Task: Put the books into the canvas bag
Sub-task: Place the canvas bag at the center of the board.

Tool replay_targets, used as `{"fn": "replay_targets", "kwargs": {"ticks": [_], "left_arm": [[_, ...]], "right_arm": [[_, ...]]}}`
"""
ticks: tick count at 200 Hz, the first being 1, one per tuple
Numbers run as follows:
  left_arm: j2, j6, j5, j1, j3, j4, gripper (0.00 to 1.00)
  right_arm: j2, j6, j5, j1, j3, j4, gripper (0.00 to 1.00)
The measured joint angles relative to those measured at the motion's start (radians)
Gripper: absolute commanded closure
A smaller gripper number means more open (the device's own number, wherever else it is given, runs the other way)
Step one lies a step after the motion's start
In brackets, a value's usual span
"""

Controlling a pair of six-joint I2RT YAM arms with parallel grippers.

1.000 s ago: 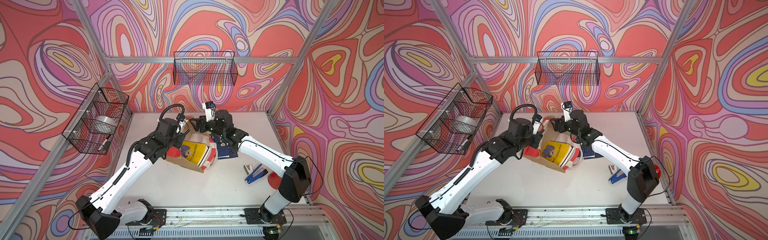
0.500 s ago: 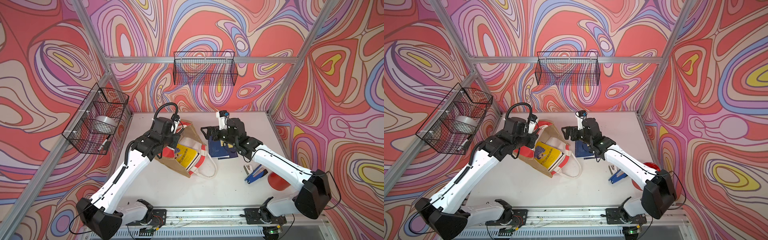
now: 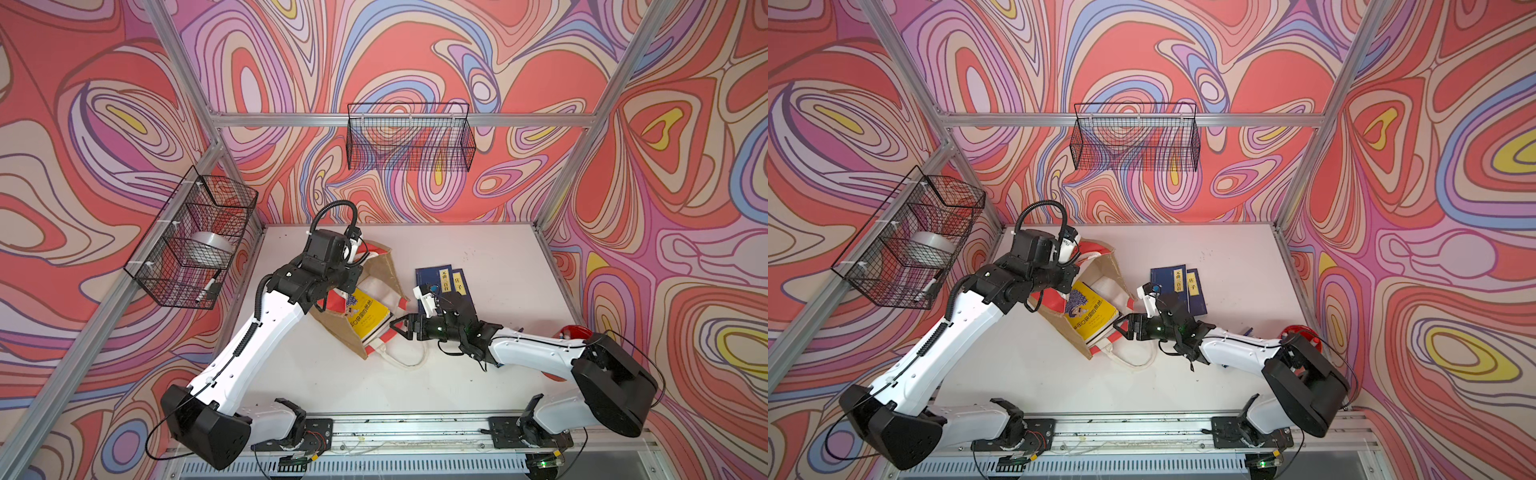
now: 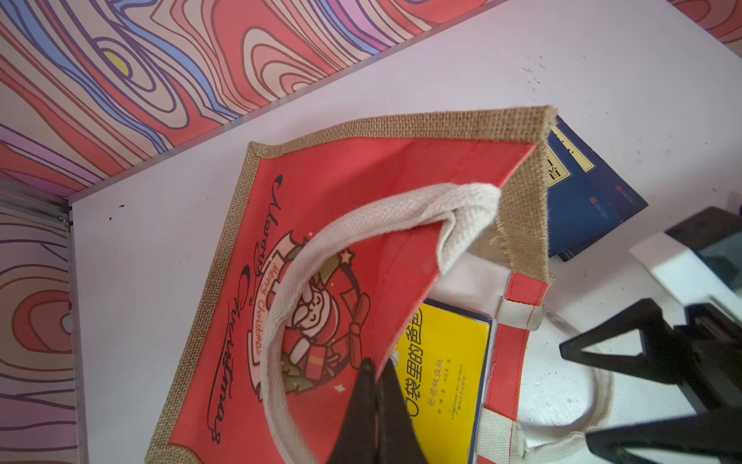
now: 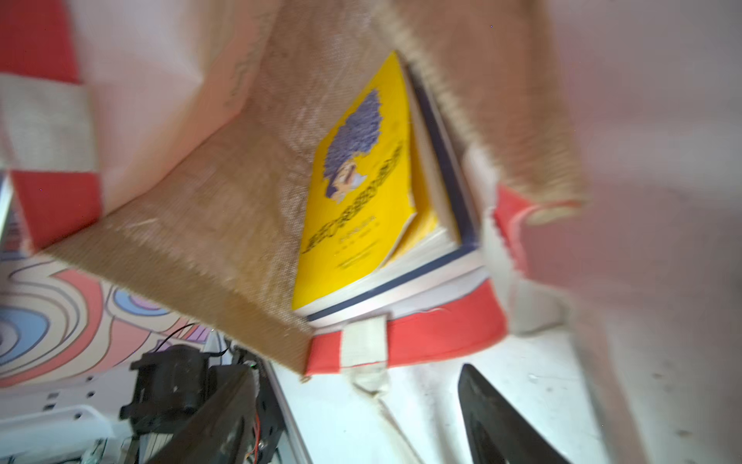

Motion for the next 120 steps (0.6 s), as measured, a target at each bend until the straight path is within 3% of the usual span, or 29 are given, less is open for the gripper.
{"fn": "replay_targets", "kwargs": {"ticks": [31,98,120], "left_arm": [[0.002,0.001,0.0,0.001,0.015,-0.016,1.0],[0.001,0.005,-0.001,0.007,0.039,-0.051,1.0],[0.001,0.006,-0.001,0.008,0.041,-0.055,1.0]], "right_arm": [[0.024,0.048,0.007,0.019,-0.032,0.071,0.33],[0.26,0.111,0.053,0.02,-0.016,0.178,0.46],[0.317,0.133,0.059,0.012,0.011,0.219,0.58]]}}
